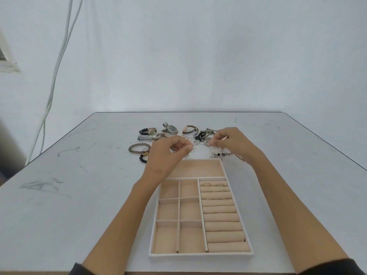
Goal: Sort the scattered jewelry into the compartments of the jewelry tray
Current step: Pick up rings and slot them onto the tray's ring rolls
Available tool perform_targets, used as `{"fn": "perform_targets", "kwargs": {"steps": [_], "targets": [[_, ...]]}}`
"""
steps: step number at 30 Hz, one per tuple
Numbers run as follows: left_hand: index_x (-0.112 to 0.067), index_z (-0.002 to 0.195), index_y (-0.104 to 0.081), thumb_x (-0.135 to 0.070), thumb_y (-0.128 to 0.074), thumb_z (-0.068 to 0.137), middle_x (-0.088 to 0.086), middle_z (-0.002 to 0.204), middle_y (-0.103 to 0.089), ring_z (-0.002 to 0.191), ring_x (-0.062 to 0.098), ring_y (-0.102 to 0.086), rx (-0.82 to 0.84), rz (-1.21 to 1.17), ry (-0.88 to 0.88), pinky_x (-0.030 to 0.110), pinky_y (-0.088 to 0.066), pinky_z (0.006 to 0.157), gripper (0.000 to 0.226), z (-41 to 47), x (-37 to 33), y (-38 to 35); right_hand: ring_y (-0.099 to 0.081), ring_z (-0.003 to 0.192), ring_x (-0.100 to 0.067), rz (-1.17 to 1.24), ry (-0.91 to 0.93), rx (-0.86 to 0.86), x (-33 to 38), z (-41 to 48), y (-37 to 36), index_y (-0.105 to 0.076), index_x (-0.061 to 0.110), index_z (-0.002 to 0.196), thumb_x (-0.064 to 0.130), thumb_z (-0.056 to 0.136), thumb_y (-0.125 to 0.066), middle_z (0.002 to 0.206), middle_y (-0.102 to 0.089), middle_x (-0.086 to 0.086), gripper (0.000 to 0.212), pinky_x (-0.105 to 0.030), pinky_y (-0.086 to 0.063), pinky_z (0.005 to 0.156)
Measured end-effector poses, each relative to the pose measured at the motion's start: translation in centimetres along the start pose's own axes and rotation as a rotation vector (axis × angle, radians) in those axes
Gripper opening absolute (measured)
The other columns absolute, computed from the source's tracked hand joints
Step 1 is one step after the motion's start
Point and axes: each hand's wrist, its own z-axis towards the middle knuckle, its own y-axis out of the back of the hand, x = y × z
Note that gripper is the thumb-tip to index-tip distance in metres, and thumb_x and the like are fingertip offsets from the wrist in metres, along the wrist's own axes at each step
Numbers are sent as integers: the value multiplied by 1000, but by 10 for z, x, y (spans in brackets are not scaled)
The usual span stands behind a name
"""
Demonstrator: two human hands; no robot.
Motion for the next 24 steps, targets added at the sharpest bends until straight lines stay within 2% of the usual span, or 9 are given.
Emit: {"fn": "perform_targets", "kwargs": {"steps": [3,5,7,10,13,18,21,24], "targets": [[-22,82,-74,-22,-71,83,-12,74,-69,72,-2,-58,12,18,-3,6,-41,70,3,-3,-2,1,-49,50,-1,79,18,-57,5,-11,4,-68,4,88,19,83,-73,63,-60,6,16,-10,-35,48],[-23,83,-74,-23,-71,83,-12,75,-70,74,0,-60,26,32,-17,8,-42,71,3,-6,-4,3,-48,47,1,115,38,-88,9,-21,7,-69,6,87,19,84,-72,55,-59,13,14,-8,-35,48],[-25,83,-74,-25,-71,83,-12,76,-71,76,3,-62,40,51,-34,13,-45,75,3,-10,-6,3,-50,51,-3,151,63,-104,14,-34,9,-69,6,87,19,84,-72,57,-60,14,13,-12,-37,51],[-31,80,-73,-27,-72,82,-16,76,-70,78,3,-62,41,80,-65,18,-45,77,5,-18,-11,3,-49,49,-3,235,98,-124,19,-59,9,-68,4,85,13,84,-71,62,-60,9,10,-8,-36,48],[-38,78,-71,-33,-71,78,-20,79,-68,81,5,-61,42,98,-123,28,-49,80,5,-24,-17,2,-51,54,-7,248,119,-134,17,-83,6,-68,4,85,13,84,-71,69,-62,2,10,-8,-38,53],[-38,81,-73,-38,-72,78,-18,78,-68,83,8,-59,42,113,-227,28,-47,79,4,-39,-19,3,-51,60,-7,181,166,-104,10,-119,-4,-69,12,80,15,82,-72,69,-63,7,4,-14,-41,60],[-41,83,-72,-45,-67,78,-19,78,-67,85,8,-59,24,122,-256,29,-46,78,8,-46,-15,6,-50,61,-2,109,192,-54,7,-136,-9,-69,16,75,16,81,-73,69,-66,8,7,-12,-36,58],[-36,84,-74,-43,-67,78,-18,79,-67,84,6,-57,-5,117,-258,30,-46,78,12,-50,-13,8,-48,61,0,56,201,-15,2,-147,-11,-70,17,73,17,80,-74,73,-69,8,8,-11,-33,57]]}}
